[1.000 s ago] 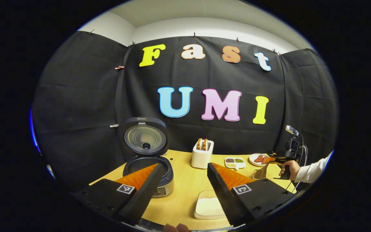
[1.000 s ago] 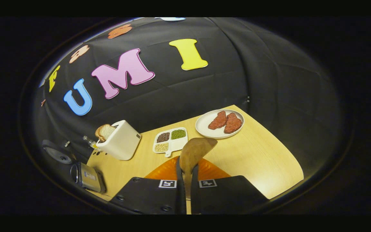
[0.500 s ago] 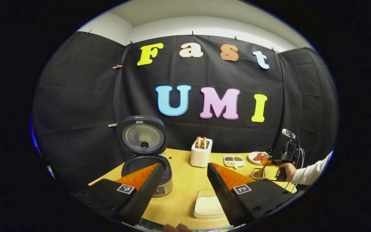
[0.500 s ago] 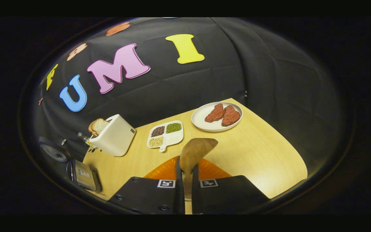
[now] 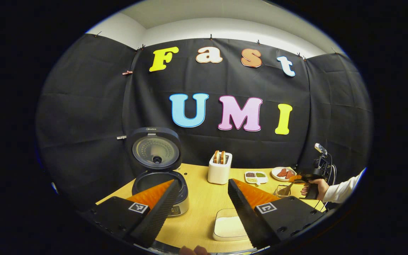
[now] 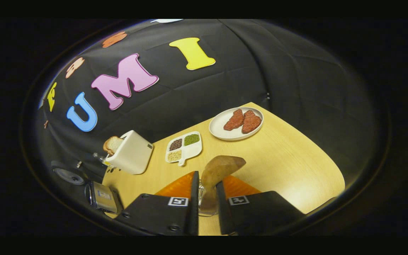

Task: Close the left gripper, press the button to open the rice cooker; take a wooden spoon from the chopstick holder with the right hand, scoop a spoonful of rice and pour it into the rice cooker, then put the wooden spoon back into the chopstick holder.

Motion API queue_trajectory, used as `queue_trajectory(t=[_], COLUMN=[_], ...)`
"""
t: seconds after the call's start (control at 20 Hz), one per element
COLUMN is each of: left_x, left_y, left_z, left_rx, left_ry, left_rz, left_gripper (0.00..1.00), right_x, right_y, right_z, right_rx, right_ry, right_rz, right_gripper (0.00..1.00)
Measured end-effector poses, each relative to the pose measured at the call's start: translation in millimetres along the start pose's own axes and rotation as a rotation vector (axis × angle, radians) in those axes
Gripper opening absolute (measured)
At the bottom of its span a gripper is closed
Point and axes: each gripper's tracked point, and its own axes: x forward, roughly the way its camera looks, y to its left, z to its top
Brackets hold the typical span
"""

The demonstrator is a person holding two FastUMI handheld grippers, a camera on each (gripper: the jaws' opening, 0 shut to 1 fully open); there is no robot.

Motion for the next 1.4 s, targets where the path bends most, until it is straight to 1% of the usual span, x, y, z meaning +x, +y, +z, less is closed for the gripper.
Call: queue_trajectory(t=[0.05, 0.1, 0.15, 0.2, 0.25, 0.3, 0.4, 0.45, 0.5, 0.7, 0.8, 0.95, 1.1, 1.25, 1.4], left_x=[0, 1, 2, 2, 2, 2, 2, 2, 2, 3, 4, 7, 11, 16, 21], left_y=[-1, -4, -5, -7, -8, -9, -9, -9, -9, -9, -8, -2, 8, 22, 37], left_z=[0, -1, -1, 0, 0, 1, 2, 2, 2, 3, 5, 6, 9, 16, 24], left_rx=[-0.001, 0.001, 0.003, 0.004, 0.005, 0.005, 0.007, 0.005, 0.002, -0.009, -0.009, -0.019, -0.038, -0.057, -0.072], left_ry=[0.000, 0.002, 0.002, 0.001, -0.002, -0.004, -0.006, -0.007, -0.008, -0.012, -0.018, -0.027, -0.039, -0.059, -0.082], left_rz=[-0.005, -0.011, -0.017, -0.022, -0.025, -0.029, -0.033, -0.034, -0.036, -0.042, -0.047, -0.053, -0.051, -0.048, -0.047], left_gripper=[0.95, 0.95, 0.95, 0.95, 0.95, 0.95, 0.95, 0.95, 0.95, 0.95, 0.95, 0.95, 0.95, 0.95, 0.95], right_x=[-1, -2, -3, -5, -6, -9, -18, -21, -27, -53, -66, -92, -113, -134, -158], right_y=[0, -3, -5, -4, -4, -7, -11, -12, -13, -9, 5, 35, 69, 102, 133], right_z=[0, 0, 0, 1, 2, 3, 5, 3, 1, -12, -10, -8, -6, -6, -7], right_rx=[0.006, 0.007, 0.008, 0.013, 0.016, 0.018, 0.019, 0.021, 0.021, 0.017, 0.017, 0.014, 0.039, 0.014, -0.047], right_ry=[0.001, 0.002, 0.003, 0.000, -0.008, -0.015, -0.026, -0.028, -0.028, -0.010, -0.019, -0.035, -0.047, -0.064, -0.100], right_rz=[0.005, 0.003, 0.001, 0.002, -0.001, -0.004, -0.014, -0.016, -0.020, 0.000, 0.024, 0.075, 0.124, 0.165, 0.199], right_gripper=[0.53, 0.52, 0.60, 0.60, 0.53, 0.57, 0.78, 0.75, 0.83, 0.86, 0.86, 0.85, 0.85, 0.85, 0.86])
